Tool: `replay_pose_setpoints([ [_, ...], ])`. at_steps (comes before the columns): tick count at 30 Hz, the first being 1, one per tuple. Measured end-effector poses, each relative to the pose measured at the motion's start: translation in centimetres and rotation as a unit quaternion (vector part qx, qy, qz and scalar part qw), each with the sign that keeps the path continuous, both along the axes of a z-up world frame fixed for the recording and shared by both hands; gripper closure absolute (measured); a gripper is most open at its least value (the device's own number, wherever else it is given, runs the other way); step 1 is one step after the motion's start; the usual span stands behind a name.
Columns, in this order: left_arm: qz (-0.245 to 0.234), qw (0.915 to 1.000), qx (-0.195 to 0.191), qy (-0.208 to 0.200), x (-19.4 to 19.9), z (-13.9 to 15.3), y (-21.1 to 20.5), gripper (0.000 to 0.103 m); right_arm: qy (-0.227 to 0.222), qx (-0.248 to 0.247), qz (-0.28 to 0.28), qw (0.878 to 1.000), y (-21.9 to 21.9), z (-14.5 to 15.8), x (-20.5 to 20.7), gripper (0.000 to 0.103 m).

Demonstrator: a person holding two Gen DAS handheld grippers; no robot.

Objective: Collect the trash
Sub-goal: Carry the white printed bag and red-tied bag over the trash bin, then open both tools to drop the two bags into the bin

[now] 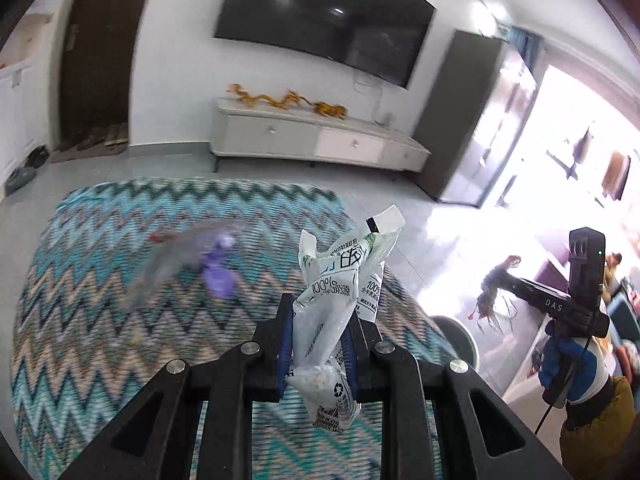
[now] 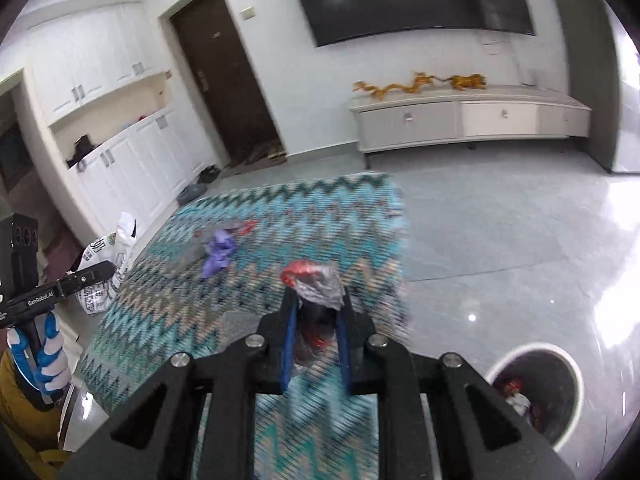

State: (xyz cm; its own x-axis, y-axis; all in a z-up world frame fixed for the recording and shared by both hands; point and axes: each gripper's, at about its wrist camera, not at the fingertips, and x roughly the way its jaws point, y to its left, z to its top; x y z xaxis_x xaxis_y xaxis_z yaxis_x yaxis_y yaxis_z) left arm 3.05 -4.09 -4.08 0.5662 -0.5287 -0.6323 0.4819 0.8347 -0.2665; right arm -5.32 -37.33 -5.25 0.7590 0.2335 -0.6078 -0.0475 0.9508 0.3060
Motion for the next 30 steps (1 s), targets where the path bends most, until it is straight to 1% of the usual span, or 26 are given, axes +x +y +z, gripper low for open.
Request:
replay_pose_setpoints([
  [3,-0.049,0.9985,0.024,0.008,-0.3,-0.2,-6.1,0.083,0.005,-0.004,-0.059,0.998,-5.3,-1.5,-2.9,0.086],
  [6,-0.100,0.9938,0.044,0.023,-0.6,-0.8,-12.9,0.083,0.019,-0.002,-0.114,0.993,-10.0,-3.5,-5.4,0.086],
  [8,-0.130,0.9893,0.057,0.036,-0.8,-1.6,-17.8,0.083,0.031,0.000,-0.146,0.989,-13.0,-5.3,-6.8,0.086],
  [10,-0.156,0.9837,0.073,0.053,-0.9,-3.0,-22.9,0.083,0.045,0.011,-0.172,0.984,-15.3,-7.2,-7.8,0.086],
  [12,-0.175,0.9782,0.085,0.071,-1.0,-4.6,-26.9,0.083,0.064,0.018,-0.197,0.978,-17.5,-9.3,-8.3,0.086],
  [13,-0.186,0.9749,0.092,0.081,-1.0,-5.5,-29.2,0.083,0.070,0.023,-0.204,0.976,-18.2,-10.1,-8.4,0.086],
  [17,-0.210,0.9644,0.115,0.113,-1.1,-9.2,-35.7,0.082,0.092,0.032,-0.216,0.972,-21.1,-13.3,-7.8,0.084],
  [19,-0.217,0.9600,0.120,0.131,-0.9,-11.0,-38.2,0.082,0.101,0.031,-0.218,0.970,-22.0,-14.6,-7.3,0.084],
  [22,-0.220,0.9556,0.124,0.153,-0.6,-13.3,-40.7,0.082,0.116,0.034,-0.218,0.968,-22.8,-16.7,-6.1,0.083],
  [26,-0.221,0.9505,0.118,0.184,0.3,-15.9,-42.6,0.076,0.138,0.040,-0.220,0.965,-24.0,-19.6,-5.7,0.083],
  [27,-0.219,0.9499,0.115,0.190,0.4,-16.3,-42.9,0.073,0.142,0.041,-0.220,0.964,-24.1,-20.2,-5.5,0.082],
  [29,-0.219,0.9480,0.108,0.204,0.7,-16.8,-43.3,0.072,0.152,0.038,-0.221,0.963,-24.2,-21.2,-5.1,0.078],
  [30,-0.218,0.9477,0.106,0.208,0.9,-17.0,-43.4,0.071,0.155,0.038,-0.223,0.962,-24.4,-21.8,-4.9,0.072],
])
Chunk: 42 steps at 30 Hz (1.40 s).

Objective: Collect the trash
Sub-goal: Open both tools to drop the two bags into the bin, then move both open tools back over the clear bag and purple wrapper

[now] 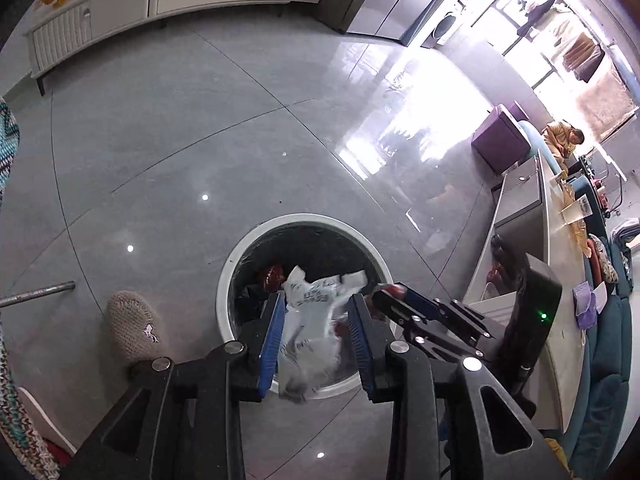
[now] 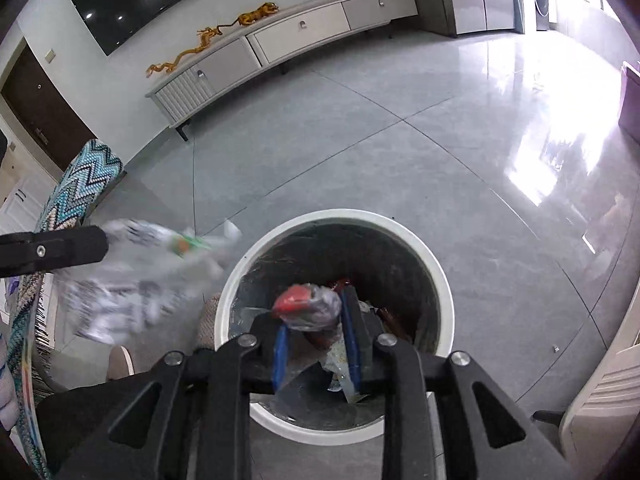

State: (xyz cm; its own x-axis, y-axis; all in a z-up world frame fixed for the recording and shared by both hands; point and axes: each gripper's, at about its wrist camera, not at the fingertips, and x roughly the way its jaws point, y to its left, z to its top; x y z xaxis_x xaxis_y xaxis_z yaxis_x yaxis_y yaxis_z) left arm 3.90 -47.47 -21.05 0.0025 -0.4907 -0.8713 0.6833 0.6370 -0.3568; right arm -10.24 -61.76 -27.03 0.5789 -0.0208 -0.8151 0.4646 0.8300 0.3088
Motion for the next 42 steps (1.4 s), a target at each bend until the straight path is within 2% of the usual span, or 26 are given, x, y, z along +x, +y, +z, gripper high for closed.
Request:
replay_pose_setpoints([
  [1,0.002,1.0000,0.000,0.000,0.1,-0.1,0.0,0.069,0.001,0.000,-0.003,1.000,0.0,-0.3,0.1,0.064],
  [3,0.002,1.0000,-0.001,0.000,0.0,-0.1,-0.3,0.068,0.003,0.001,-0.008,1.000,-0.4,-0.8,0.1,0.060],
  [6,0.005,0.9999,0.000,-0.014,-0.2,0.2,-0.2,0.068,0.002,0.002,-0.014,1.000,-0.3,-0.8,-0.3,0.060],
  [9,0.011,0.9989,0.002,-0.046,-0.6,1.4,0.3,0.068,-0.003,0.001,-0.021,1.000,-0.3,0.0,-1.1,0.060],
  [13,0.028,0.9955,-0.014,-0.090,-1.2,4.0,2.1,0.068,-0.015,-0.007,-0.036,0.999,-0.3,1.7,-2.4,0.060],
  [19,0.050,0.9830,-0.037,-0.173,-2.6,9.1,6.2,0.068,-0.045,-0.037,-0.046,0.997,1.5,6.3,-3.9,0.060],
  [25,0.074,0.9723,-0.044,-0.217,-4.0,13.6,12.4,0.068,-0.100,-0.066,-0.018,0.993,6.1,12.2,-3.7,0.060],
  [28,0.104,0.9653,-0.045,-0.235,-4.3,15.3,16.6,0.068,-0.127,-0.080,0.006,0.989,9.0,15.4,-3.3,0.060],
  [32,0.157,0.9519,-0.054,-0.258,-4.6,17.3,22.8,0.065,-0.157,-0.102,0.037,0.982,13.2,19.4,-3.0,0.060],
  [34,0.187,0.9419,-0.052,-0.274,-4.8,18.1,26.2,0.056,-0.169,-0.114,0.050,0.978,15.3,21.1,-2.9,0.060],
  [35,0.204,0.9350,-0.050,-0.286,-4.9,18.6,27.9,0.054,-0.174,-0.120,0.056,0.976,16.3,21.9,-2.9,0.059],
  [37,0.236,0.9197,-0.043,-0.310,-5.3,19.5,31.3,0.041,-0.183,-0.132,0.065,0.972,18.2,23.3,-2.9,0.053],
  [38,0.251,0.9126,-0.039,-0.321,-5.4,19.8,32.7,0.037,-0.186,-0.139,0.072,0.970,19.3,24.1,-2.9,0.052],
  [42,0.306,0.8826,-0.035,-0.355,-6.4,20.9,38.7,0.036,-0.194,-0.160,0.097,0.963,23.3,26.2,-2.4,0.049],
])
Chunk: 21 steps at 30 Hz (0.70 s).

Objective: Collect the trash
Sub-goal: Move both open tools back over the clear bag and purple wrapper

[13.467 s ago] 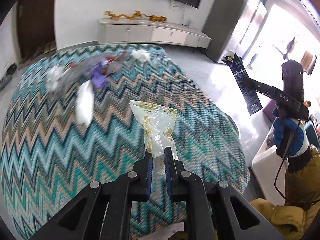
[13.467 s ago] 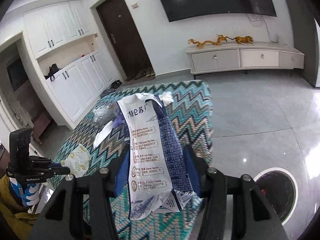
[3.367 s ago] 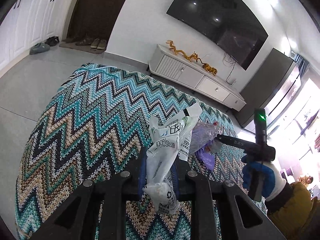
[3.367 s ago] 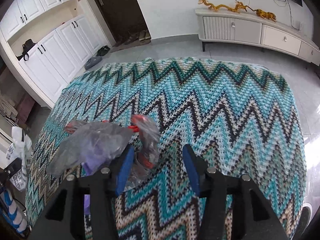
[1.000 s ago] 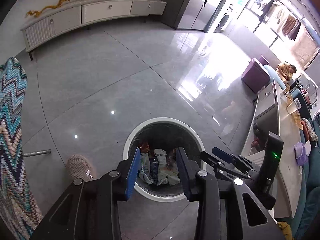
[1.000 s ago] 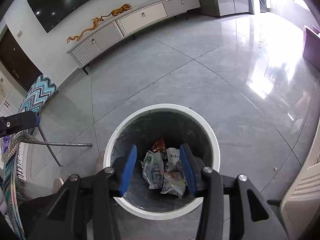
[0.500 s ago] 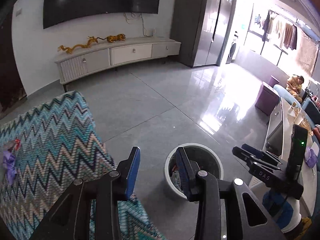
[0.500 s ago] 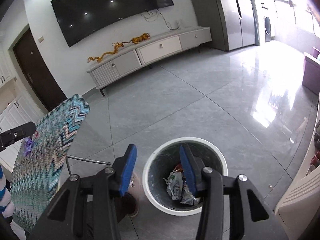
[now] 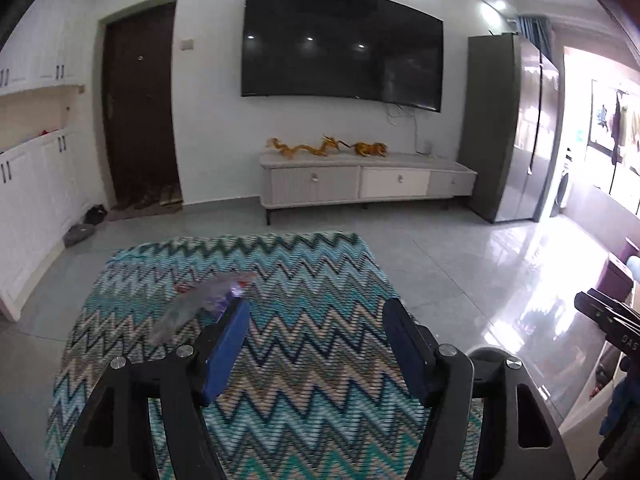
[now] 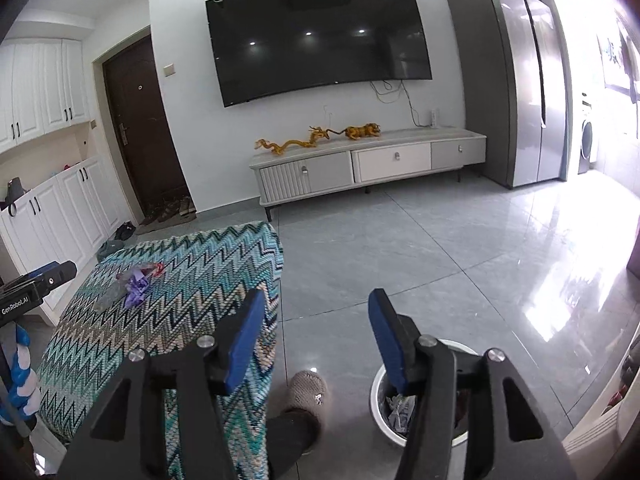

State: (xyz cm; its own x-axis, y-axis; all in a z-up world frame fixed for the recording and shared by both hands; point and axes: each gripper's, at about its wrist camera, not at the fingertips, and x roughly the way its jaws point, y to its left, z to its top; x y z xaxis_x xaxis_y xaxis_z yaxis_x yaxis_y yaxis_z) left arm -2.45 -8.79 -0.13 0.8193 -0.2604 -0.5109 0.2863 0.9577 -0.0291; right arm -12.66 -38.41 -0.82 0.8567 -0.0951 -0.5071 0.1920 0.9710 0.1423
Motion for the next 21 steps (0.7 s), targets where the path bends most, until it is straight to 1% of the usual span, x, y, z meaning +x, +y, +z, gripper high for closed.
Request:
replay_pose_setpoints([
  [4,0.042,0.9989,-0.019,-0.012,-0.5,0.2,5.0,0.036,-0.014,-0.004,0.030,0.999,3.8,1.7,0.6,0.046],
  [6,0.055,0.9979,-0.029,-0.016,-0.2,0.1,6.9,0.036,-0.017,-0.005,0.046,0.999,5.5,2.5,1.4,0.045],
  [11,0.082,0.9957,-0.032,-0.029,-0.5,-0.4,10.6,0.036,-0.023,0.008,0.075,0.997,8.8,3.3,3.2,0.044],
  [15,0.093,0.9947,-0.039,-0.022,-0.1,-1.4,12.6,0.036,-0.005,0.001,0.094,0.996,10.9,2.6,5.3,0.044],
  [21,0.110,0.9931,-0.042,-0.004,1.2,-3.3,14.5,0.036,0.026,-0.002,0.125,0.992,13.6,0.4,8.5,0.044],
])
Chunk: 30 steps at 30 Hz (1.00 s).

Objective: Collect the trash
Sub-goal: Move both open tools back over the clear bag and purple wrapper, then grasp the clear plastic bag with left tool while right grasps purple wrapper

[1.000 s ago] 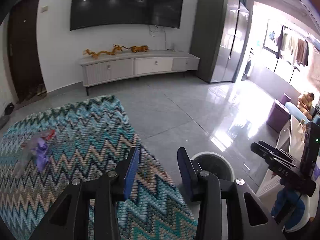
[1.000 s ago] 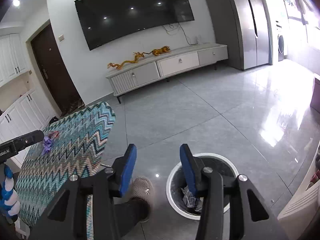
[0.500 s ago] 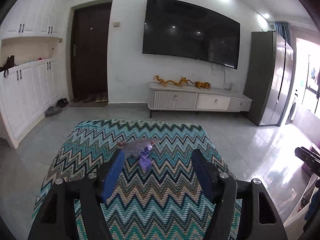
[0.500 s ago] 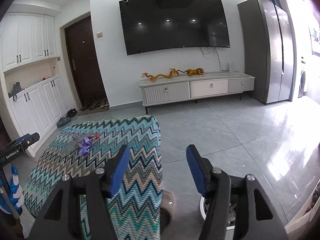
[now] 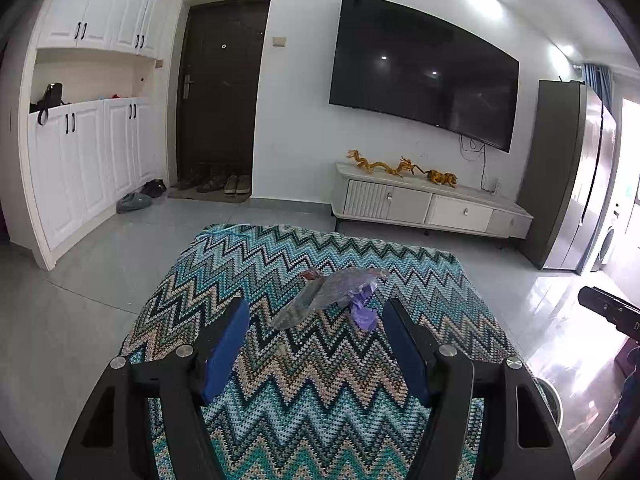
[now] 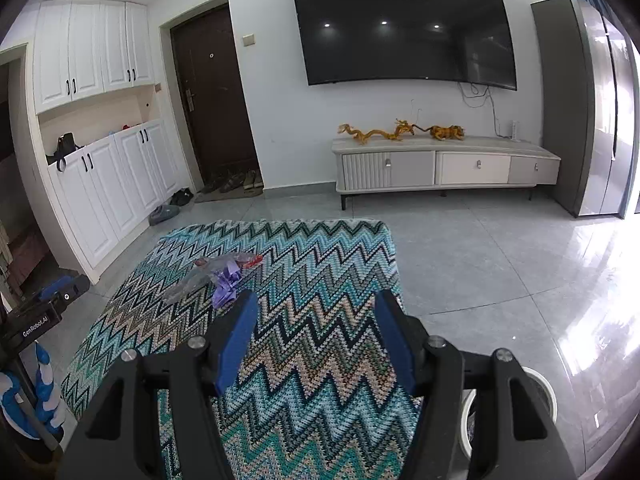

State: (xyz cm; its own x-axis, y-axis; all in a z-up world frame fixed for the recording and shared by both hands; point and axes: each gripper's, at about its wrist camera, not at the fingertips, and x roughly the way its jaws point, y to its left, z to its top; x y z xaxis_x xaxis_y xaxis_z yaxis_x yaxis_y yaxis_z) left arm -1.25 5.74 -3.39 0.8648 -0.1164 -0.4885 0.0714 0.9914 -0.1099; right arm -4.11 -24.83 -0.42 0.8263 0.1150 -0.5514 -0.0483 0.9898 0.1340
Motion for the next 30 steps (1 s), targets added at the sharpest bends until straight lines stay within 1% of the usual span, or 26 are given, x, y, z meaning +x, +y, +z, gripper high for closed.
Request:
replay_pose_setpoints([
  [5,0.009,0.9995,0.004,0.029,2.1,-2.0,2.1,0.036,0.026,-0.013,0.026,0.999,1.9,-1.4,2.6,0.044],
  [9,0.006,0.9983,0.022,0.054,4.5,-3.6,4.2,0.036,0.045,-0.019,0.055,0.997,3.5,-2.6,5.3,0.044],
  [13,-0.033,0.9950,0.050,0.079,7.9,-5.0,4.8,0.036,0.071,-0.023,0.097,0.992,5.8,-4.5,8.8,0.044],
  [16,-0.077,0.9914,0.042,0.097,10.6,-5.7,4.2,0.036,0.087,-0.023,0.133,0.987,7.8,-6.1,11.3,0.044],
  [17,-0.094,0.9894,0.040,0.103,11.6,-6.0,3.8,0.036,0.091,-0.024,0.144,0.985,8.4,-6.6,12.0,0.044],
  [21,-0.155,0.9785,0.061,0.121,15.1,-7.5,1.1,0.036,0.108,-0.030,0.177,0.978,10.3,-8.4,14.6,0.044],
  [24,-0.171,0.9711,0.084,0.143,17.9,-9.6,-0.9,0.036,0.117,-0.030,0.191,0.974,11.3,-9.7,16.5,0.044],
  [26,-0.175,0.9676,0.081,0.163,19.5,-11.1,-1.5,0.036,0.123,-0.032,0.197,0.972,11.8,-10.5,17.6,0.044],
  [27,-0.173,0.9670,0.076,0.171,20.2,-11.7,-1.5,0.042,0.127,-0.033,0.200,0.971,12.0,-11.0,18.3,0.044],
  [28,-0.171,0.9668,0.068,0.178,20.8,-12.2,-1.4,0.057,0.131,-0.034,0.203,0.970,12.3,-11.4,18.8,0.044],
  [29,-0.171,0.9661,0.053,0.186,21.4,-12.6,-1.2,0.064,0.134,-0.034,0.207,0.968,12.5,-11.9,19.4,0.044],
  [30,-0.168,0.9668,0.034,0.189,21.8,-12.9,-0.7,0.074,0.137,-0.035,0.210,0.968,12.8,-12.4,19.9,0.044],
])
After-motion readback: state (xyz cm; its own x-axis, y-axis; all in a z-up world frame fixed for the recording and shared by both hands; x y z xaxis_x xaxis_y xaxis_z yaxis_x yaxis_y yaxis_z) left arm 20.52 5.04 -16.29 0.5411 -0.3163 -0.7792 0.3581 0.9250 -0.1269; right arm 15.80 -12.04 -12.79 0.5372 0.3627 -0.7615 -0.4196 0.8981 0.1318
